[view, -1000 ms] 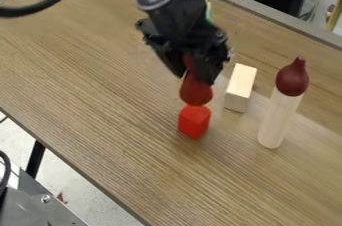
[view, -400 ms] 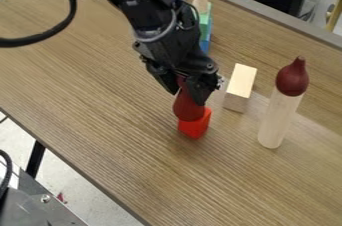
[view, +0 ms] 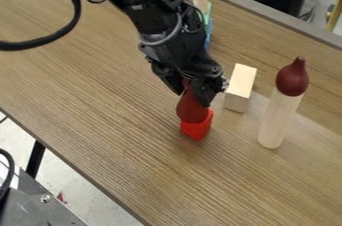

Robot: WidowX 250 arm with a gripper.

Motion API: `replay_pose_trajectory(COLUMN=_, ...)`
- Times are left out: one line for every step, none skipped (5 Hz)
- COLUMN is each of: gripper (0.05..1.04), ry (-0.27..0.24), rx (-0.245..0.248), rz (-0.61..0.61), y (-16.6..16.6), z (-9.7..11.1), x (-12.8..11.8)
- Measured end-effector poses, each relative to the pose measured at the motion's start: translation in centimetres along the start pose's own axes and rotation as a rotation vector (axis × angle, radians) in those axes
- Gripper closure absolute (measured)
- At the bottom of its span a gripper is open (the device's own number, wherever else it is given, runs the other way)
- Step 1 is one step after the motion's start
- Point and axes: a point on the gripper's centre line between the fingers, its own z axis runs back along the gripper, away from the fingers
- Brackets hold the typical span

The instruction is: Put the pawn on top of the red cube

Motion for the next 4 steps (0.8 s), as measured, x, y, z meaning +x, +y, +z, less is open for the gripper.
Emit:
replay_pose_trajectory(gripper=0.495, ry=0.004, rx=-0.011, rz=-0.010, y=-0.63, z=-0.10, x=-0.07)
replay_pose_trajectory(gripper=0.495, ry=0.003, rx=-0.013, rz=-0.013, y=-0.98, z=-0.20, x=-0.07)
replay_pose_trajectory(gripper=0.428, ry=0.005, rx=-0.015, rz=-0.013, y=-1.38, z=-0.49, x=0.03)
replay_pose_trajectory(gripper=0.137, ry=0.016, rx=0.000, rz=-0.016, y=-1.41, z=-0.78, x=-0.14)
